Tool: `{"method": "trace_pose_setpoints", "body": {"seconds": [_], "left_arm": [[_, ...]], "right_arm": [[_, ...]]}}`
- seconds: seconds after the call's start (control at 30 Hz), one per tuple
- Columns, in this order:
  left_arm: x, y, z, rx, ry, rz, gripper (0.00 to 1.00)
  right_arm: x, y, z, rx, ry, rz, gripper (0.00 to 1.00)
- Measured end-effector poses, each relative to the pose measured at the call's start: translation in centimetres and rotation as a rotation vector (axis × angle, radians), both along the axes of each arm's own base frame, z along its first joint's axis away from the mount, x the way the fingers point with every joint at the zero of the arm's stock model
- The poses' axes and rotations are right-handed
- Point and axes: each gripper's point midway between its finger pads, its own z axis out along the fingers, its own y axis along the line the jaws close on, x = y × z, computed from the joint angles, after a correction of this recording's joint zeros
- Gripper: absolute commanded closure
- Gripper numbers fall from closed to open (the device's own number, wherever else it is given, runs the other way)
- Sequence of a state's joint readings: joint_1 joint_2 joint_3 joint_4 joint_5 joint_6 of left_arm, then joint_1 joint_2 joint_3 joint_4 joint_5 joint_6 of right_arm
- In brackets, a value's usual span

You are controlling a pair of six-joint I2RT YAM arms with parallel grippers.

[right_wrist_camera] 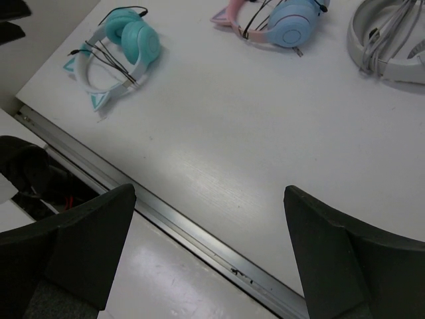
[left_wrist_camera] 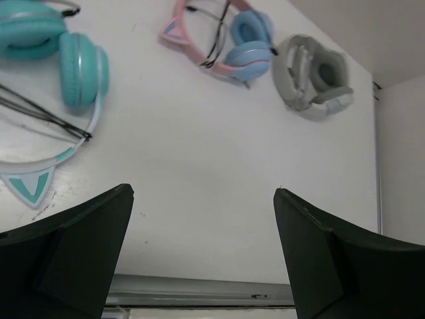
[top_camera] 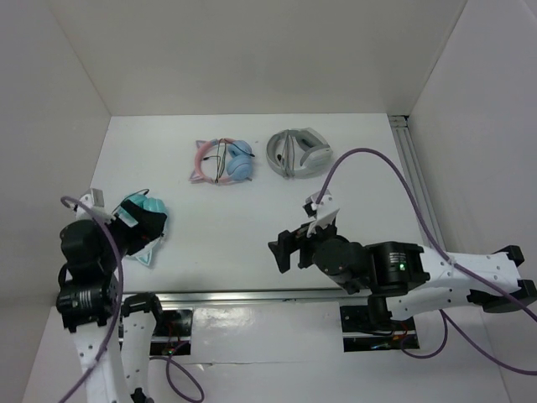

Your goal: Wrap the headphones

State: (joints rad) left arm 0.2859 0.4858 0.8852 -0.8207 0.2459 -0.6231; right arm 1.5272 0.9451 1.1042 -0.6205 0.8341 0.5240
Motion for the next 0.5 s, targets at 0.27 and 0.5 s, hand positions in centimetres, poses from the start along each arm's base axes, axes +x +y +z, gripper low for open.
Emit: {"method": "trace_pose_setpoints", "body": {"seconds": [0.27, 0.5], "left_arm": [[-6.5, -3.0, 4.0, 0.095, -0.195, -0.125, 0.0], [-7.5, -2.0, 1.7, 0.13, -0.102, -0.097, 0.0]], "right_arm": [[-0.2, -1.5, 0.0, 0.003, 0.024, -0.011, 0.0], [-0.2, -1.8, -0.4, -0.019, 0.029, -0.014, 0.0]]}}
